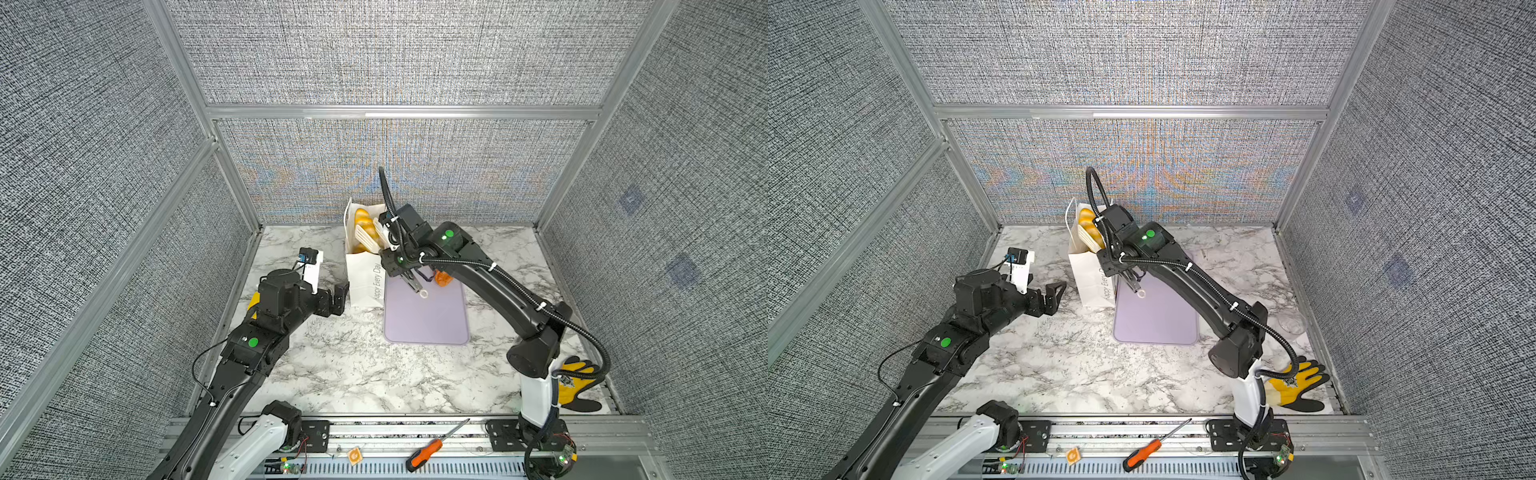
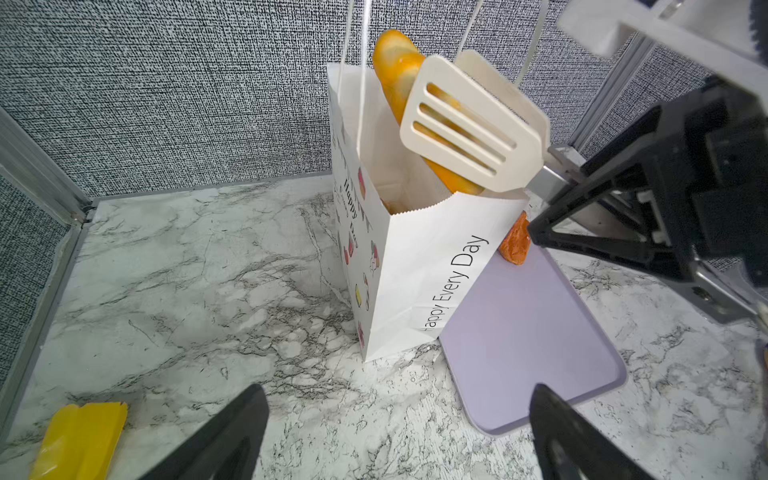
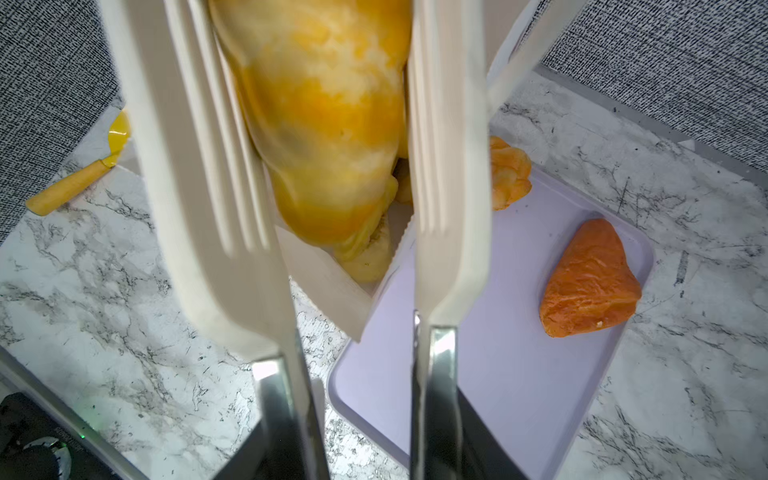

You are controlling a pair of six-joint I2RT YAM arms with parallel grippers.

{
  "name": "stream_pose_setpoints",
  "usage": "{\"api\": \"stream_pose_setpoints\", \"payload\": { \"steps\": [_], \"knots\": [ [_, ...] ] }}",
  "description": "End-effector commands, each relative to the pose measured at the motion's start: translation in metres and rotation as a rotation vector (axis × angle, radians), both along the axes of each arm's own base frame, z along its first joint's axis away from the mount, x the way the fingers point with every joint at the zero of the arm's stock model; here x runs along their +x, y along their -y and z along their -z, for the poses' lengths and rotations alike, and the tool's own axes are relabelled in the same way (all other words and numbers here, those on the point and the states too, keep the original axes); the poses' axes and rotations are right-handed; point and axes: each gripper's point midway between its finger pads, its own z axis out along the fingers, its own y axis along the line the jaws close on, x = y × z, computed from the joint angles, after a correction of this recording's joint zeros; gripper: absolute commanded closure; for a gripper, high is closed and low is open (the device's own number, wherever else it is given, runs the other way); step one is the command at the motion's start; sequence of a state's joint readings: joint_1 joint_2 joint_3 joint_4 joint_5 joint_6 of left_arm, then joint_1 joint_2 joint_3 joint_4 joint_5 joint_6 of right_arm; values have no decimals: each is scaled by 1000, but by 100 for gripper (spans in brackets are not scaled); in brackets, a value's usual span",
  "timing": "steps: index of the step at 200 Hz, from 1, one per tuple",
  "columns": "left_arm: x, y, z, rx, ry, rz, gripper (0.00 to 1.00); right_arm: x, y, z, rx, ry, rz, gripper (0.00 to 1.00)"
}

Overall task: Place the fake bread into the paper bag
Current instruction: 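Lower the yellow loaf into the bag and open the tongs, then swing the open tongs back over the orange croissant on the tray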

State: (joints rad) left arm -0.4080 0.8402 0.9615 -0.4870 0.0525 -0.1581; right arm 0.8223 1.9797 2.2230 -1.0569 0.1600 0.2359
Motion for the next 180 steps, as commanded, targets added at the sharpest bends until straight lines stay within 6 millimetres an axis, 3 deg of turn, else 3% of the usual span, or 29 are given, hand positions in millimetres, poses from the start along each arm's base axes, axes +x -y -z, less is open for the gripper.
{"api": "stream_pose_setpoints", "payload": {
  "steps": [1,47,106,144,180],
  "knots": [
    [2,3,-3,-14,13,11,1,-1,1,-11,20,19,11,49],
    [3,9,-4,-31,3,34,1,-6,0,-23,35,33,-1,44],
    [-2,10,-3,-30,5,54,1,-15,7,-39,37,56,-8,44],
    [-7,14,-1,-39,7,88,1,-28,25,-53,40,82,12,44],
    [-10,20,1,-58,11,121,1,-40,56,-57,9,104,74,44]
  ]
}}
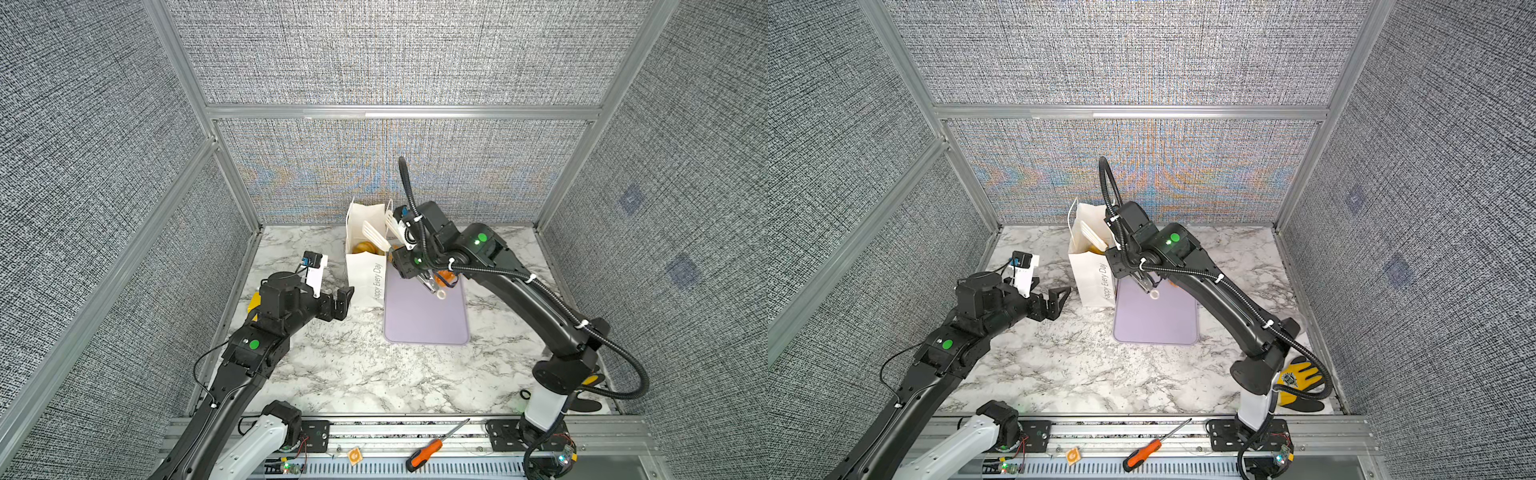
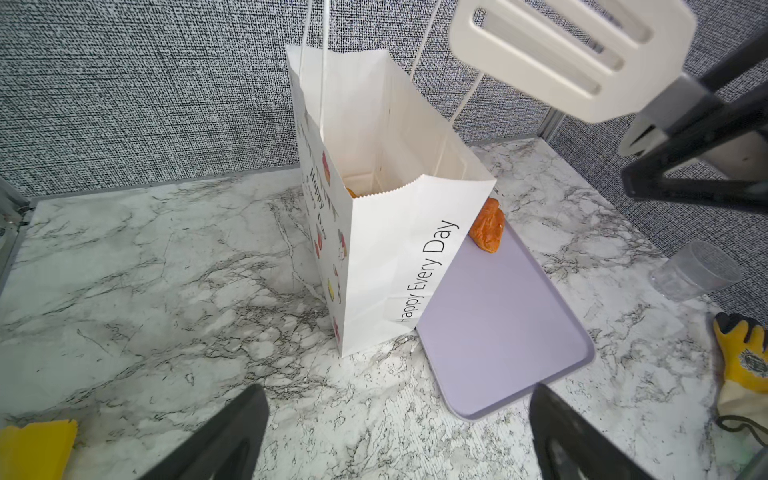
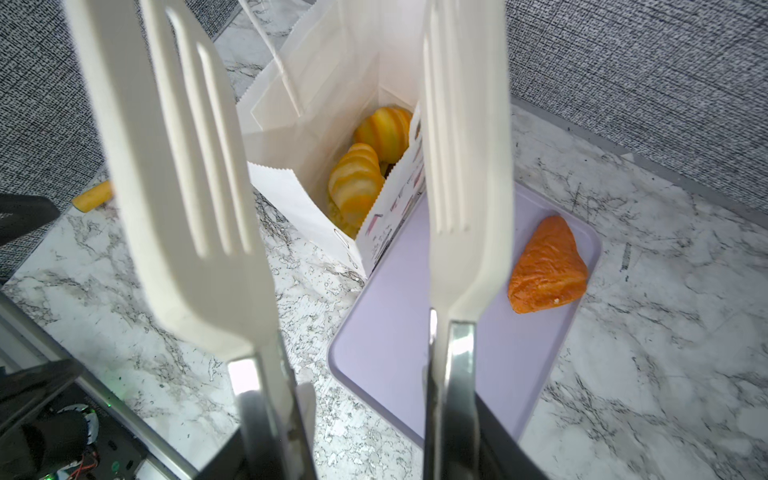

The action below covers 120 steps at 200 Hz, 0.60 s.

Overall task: Place the fake bread into the paper bag
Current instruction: 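Swing the open tongs back over the orange croissant on the tray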

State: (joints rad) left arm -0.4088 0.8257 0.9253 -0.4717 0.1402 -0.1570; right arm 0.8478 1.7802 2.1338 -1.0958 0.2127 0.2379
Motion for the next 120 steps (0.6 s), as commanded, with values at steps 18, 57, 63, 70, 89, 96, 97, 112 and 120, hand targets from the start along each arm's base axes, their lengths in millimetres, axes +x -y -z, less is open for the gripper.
{"api": "stream_pose_setpoints", "payload": {
  "steps": [18,57,63,70,89,96,97,112,120],
  "knots": [
    [-2,9,-8,-38,34,45,1,-8,38,-4,-34,36,109,44],
    [-3,9,-11,-48,54,43,1,-16,75,12,-65,23,202,44],
    [-4,10,-11,-52,53,46,1,-17,80,16,-76,19,214,44],
    [-4,10,-9,-51,49,48,1,-17,87,20,-88,14,234,44],
    [-5,14,-4,-58,36,59,1,-17,106,39,-136,-14,286,43],
    [-6,15,-2,-61,32,62,1,-17,113,48,-154,-29,305,43],
    [-6,16,-1,-61,31,64,1,-16,114,50,-158,-31,308,43],
    [-8,21,1,-69,25,80,1,-14,129,70,-198,-59,356,43],
    [-9,23,3,-72,22,87,1,-13,138,82,-229,-66,377,43]
  ]
}}
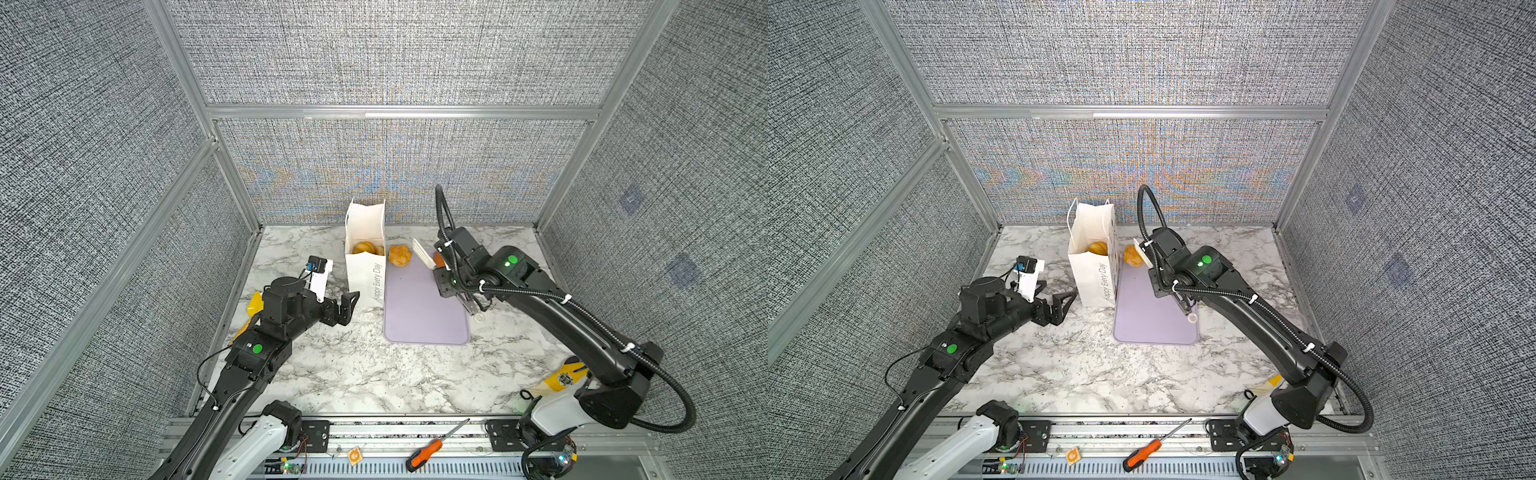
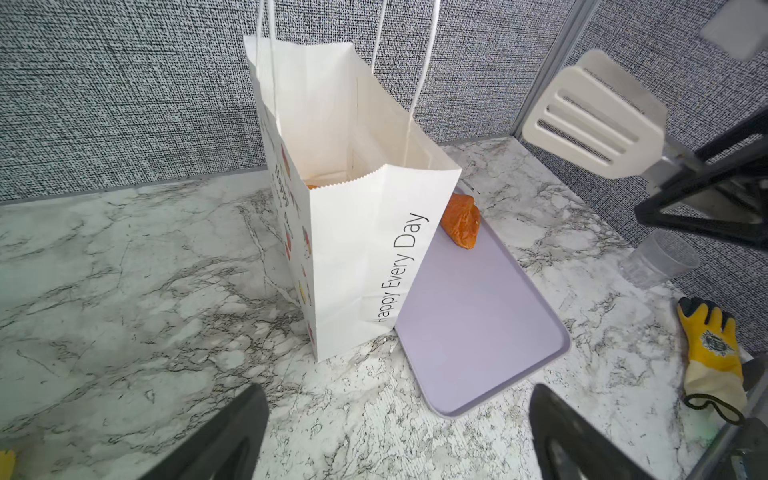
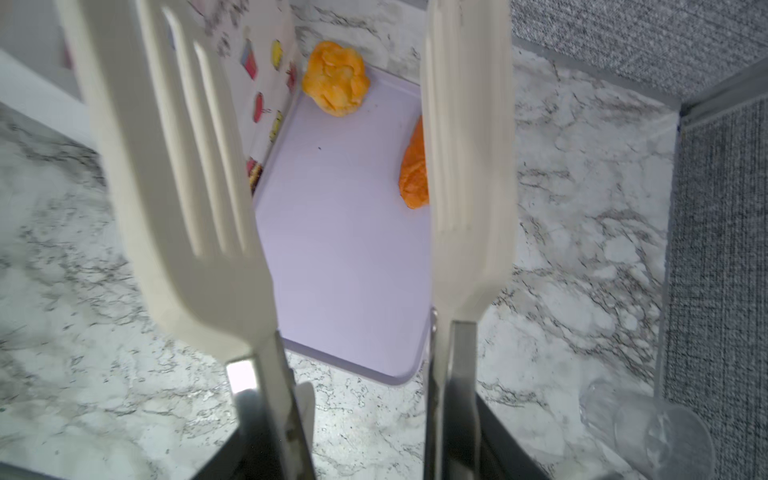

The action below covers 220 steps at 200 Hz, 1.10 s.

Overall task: Place the fake bread into the paper bag
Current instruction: 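Swing the open tongs back over the orange croissant on the tray, then lower the open tongs around the orange croissant with the right gripper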

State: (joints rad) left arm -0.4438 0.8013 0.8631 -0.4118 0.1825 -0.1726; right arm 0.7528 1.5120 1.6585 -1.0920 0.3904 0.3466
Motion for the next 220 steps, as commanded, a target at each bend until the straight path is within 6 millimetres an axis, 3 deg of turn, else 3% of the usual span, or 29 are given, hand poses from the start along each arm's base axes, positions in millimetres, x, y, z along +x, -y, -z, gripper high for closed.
{"api": "stream_pose_setpoints", "payload": {
  "steps": [1,50,119,178,220],
  "knots": [
    [0,8,-5,-36,16,20,1,5,24,21,-56,-6,93,43],
    [-6,31,11,-56,-18,75,1,11,52,91,-103,-139,173,43],
    [-9,39,34,-62,-60,83,1,33,54,162,-150,-286,190,43],
    [-11,35,42,-40,-69,72,1,56,43,188,-151,-329,210,43],
    [-10,33,45,-29,-68,65,1,61,50,200,-220,-352,221,44]
  ]
}}
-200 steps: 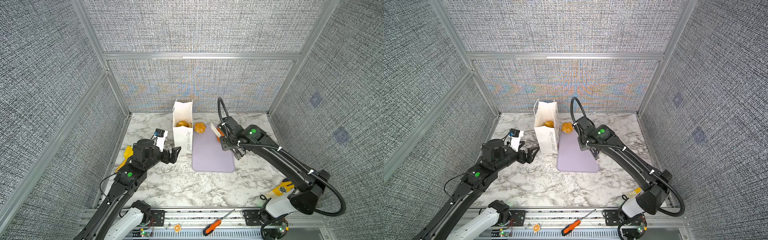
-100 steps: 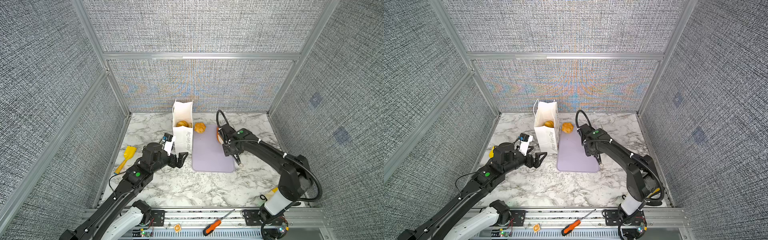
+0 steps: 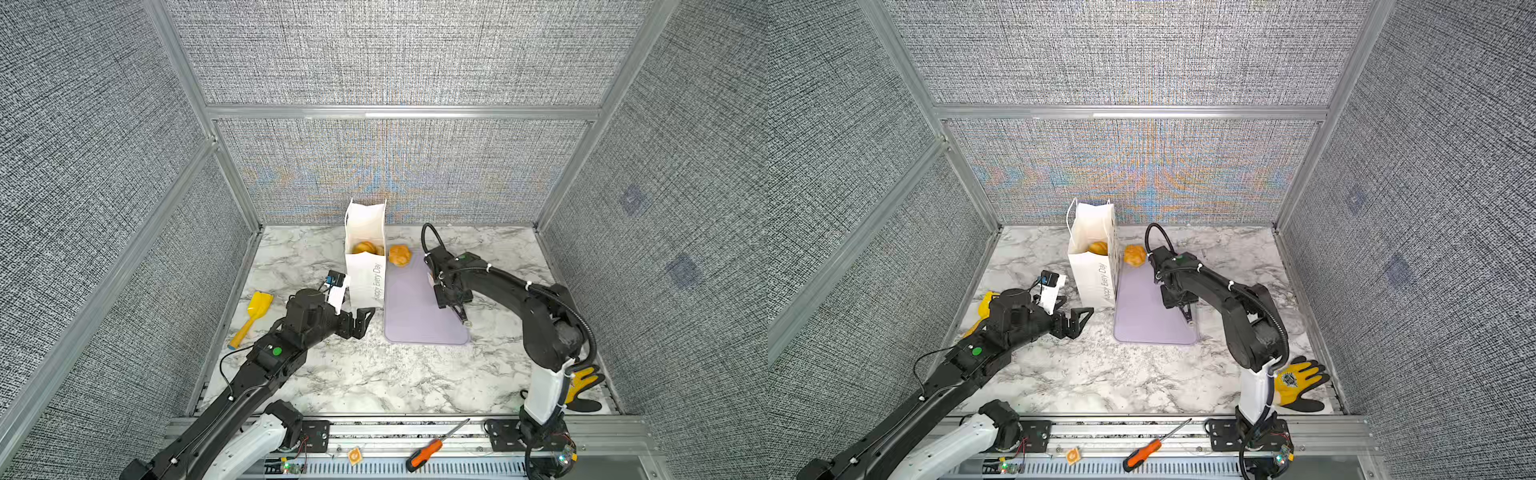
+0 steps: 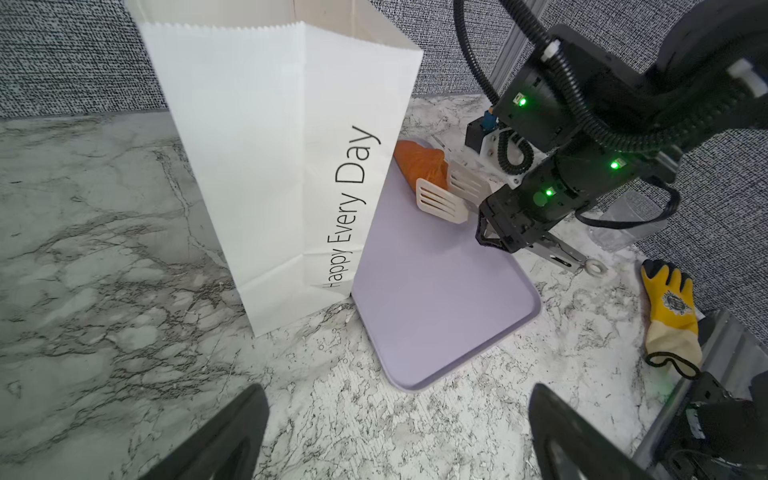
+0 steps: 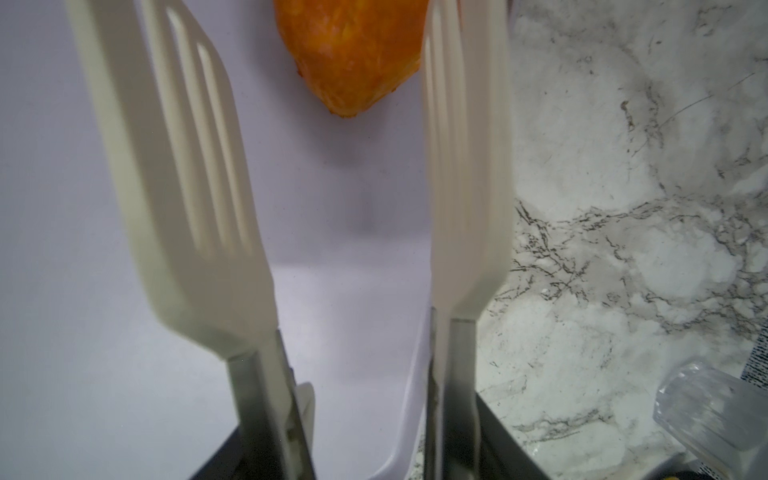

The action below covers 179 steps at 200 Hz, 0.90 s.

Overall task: Place the fake bread into the paper bag
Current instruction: 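Lower the open tongs around the orange croissant with the right gripper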

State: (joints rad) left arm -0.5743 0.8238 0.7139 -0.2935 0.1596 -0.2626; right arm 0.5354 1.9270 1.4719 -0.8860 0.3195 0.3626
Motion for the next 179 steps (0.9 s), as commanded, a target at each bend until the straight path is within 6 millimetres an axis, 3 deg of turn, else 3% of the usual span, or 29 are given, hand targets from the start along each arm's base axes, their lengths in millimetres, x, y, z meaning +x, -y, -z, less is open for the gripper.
{"api": "stream_pose_setpoints", "payload": {
  "steps": [1,27,89,128,179],
  "knots": [
    [3,0,-5,-3,27,-7,1,2,7,0,-46,1,7,44],
    [4,0,-4,1,25,-6,1,0,14,5,-96,-21,-2,47],
    [4,0,-5,-3,31,-9,1,-19,12,14,-101,-114,-71,65],
    [5,0,-6,-3,32,-12,1,-42,1,9,-80,-151,-164,66],
    [5,1,-6,-9,31,-9,1,-68,12,-3,-100,-169,-261,66]
  ]
}}
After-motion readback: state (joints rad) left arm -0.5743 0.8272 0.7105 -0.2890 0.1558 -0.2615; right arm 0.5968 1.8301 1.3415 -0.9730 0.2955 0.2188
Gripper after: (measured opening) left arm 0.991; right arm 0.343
